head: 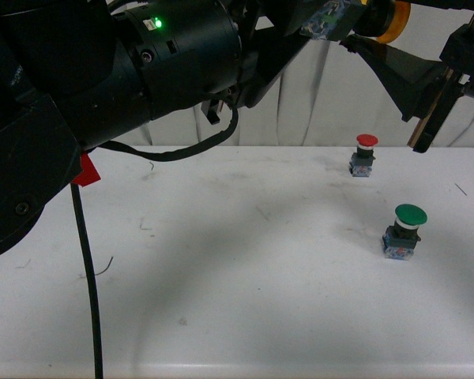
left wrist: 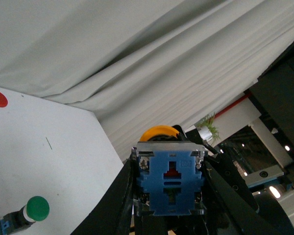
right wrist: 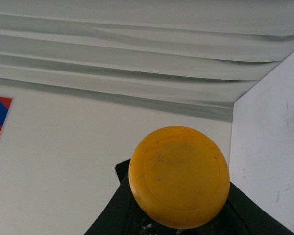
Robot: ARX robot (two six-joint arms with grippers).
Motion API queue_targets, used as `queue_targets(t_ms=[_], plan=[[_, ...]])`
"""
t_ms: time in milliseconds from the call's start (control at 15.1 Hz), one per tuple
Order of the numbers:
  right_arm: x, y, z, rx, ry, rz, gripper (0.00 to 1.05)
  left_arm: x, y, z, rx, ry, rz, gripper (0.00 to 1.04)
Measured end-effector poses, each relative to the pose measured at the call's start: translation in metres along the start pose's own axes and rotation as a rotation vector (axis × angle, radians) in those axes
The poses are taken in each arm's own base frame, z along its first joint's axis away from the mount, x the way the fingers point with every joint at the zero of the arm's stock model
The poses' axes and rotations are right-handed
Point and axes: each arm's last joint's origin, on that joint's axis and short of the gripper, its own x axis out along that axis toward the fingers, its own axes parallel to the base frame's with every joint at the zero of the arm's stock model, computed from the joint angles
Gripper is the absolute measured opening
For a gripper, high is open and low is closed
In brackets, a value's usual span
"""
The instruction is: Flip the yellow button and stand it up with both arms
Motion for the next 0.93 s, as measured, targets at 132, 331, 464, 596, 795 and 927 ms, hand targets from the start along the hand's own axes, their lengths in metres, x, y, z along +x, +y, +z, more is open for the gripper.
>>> queue_targets(t_ms=[132,331,464,596,795,927], plan=[[0.0,0.001,0.001,-0.001,-0.002,0.0,0.3,0.0,0.002,-0.002,-0.008,0.003,0.003,0.32],[-0.001,0.001,0.002,-0.003,-0.001,0.0,0.29,0.0,0.002,-0.002,-0.008,0.002,0.005,0.32],[-0.001,0.001,0.002,-0.004,-0.001,0.0,0.29,0.0,0.002,-0.002,-0.007,0.001,0.006,0.42],[-0.001,0.0,0.002,-0.002,-0.003,-0.006,0.29,-0.001,0.003,0.001,0.005,-0.006,0.006,0.6],[-0.003,0.0,0.004,-0.006,-0.018,-0.008,0.29,-0.016,0.012,0.028,0.051,-0.08,0.048,0.99],[-0.004,-0.001,0.004,-0.013,-0.022,-0.011,0.29,-0.039,0.012,0.056,0.115,-0.152,0.081,0.98]])
